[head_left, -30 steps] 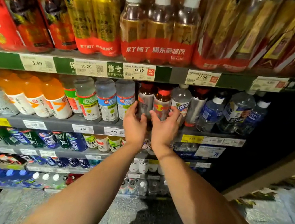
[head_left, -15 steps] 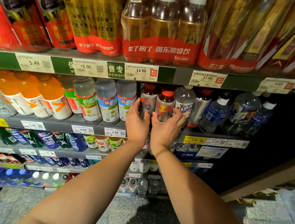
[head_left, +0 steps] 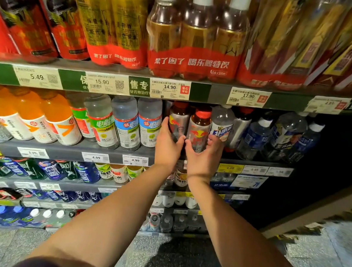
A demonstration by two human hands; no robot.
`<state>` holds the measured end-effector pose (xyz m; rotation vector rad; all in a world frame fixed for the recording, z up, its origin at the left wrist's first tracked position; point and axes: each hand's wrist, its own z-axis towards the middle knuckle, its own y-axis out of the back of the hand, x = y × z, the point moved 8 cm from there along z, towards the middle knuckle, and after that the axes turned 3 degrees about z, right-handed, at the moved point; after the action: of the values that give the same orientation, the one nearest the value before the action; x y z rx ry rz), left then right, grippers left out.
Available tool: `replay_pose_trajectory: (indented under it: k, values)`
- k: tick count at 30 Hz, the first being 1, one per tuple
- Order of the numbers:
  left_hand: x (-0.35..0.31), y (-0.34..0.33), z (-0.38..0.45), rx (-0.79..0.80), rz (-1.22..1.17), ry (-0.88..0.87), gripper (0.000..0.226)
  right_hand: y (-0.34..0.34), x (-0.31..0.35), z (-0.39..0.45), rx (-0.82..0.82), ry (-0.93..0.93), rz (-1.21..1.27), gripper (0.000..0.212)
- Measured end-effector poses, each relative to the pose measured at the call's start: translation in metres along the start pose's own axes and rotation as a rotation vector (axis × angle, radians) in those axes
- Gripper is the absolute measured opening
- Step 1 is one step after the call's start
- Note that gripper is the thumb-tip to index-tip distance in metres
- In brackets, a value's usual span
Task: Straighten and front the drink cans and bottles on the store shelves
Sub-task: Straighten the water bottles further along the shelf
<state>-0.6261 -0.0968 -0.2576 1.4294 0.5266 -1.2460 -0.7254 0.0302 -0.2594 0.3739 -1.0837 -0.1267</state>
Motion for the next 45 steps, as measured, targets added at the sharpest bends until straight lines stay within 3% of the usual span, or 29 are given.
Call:
replay_pose_trajectory:
  k: [8,16,23,33,37,39,42,45]
  values:
    - [0.008,-0.002,0.001,-0.079,0.058,-0.002,0.071,0.006,-0.004,0.004,0.018,0.039,0.046,0.059]
    - [-0.007,0.004,-0.018,-0.119,0.082,-0.011,0.065,0.01,-0.007,0.007,0.105,-0.041,0.159,0.06]
    - [-0.001,0.018,-0.031,-0.232,0.032,0.075,0.061,0.01,-0.001,0.003,0.139,-0.003,0.116,0.055]
    - [-0.01,0.028,-0.038,-0.305,0.032,0.021,0.056,0.005,0.01,0.001,0.221,0.008,0.047,0.047]
    - [-0.022,0.022,-0.048,-0.303,0.002,-0.048,0.042,0.032,0.006,0.012,0.035,0.053,0.143,0.04]
    - [-0.034,0.012,-0.054,-0.271,-0.02,-0.129,0.03,0.044,-0.003,0.02,-0.029,0.03,0.155,0.048]
    - [-0.051,-0.011,-0.058,-0.154,-0.054,-0.212,0.016,0.042,-0.021,0.034,0.021,-0.041,0.131,0.065]
    - [-0.057,-0.03,-0.055,-0.07,-0.069,-0.199,0.021,0.035,-0.036,0.043,0.101,-0.103,0.091,0.073]
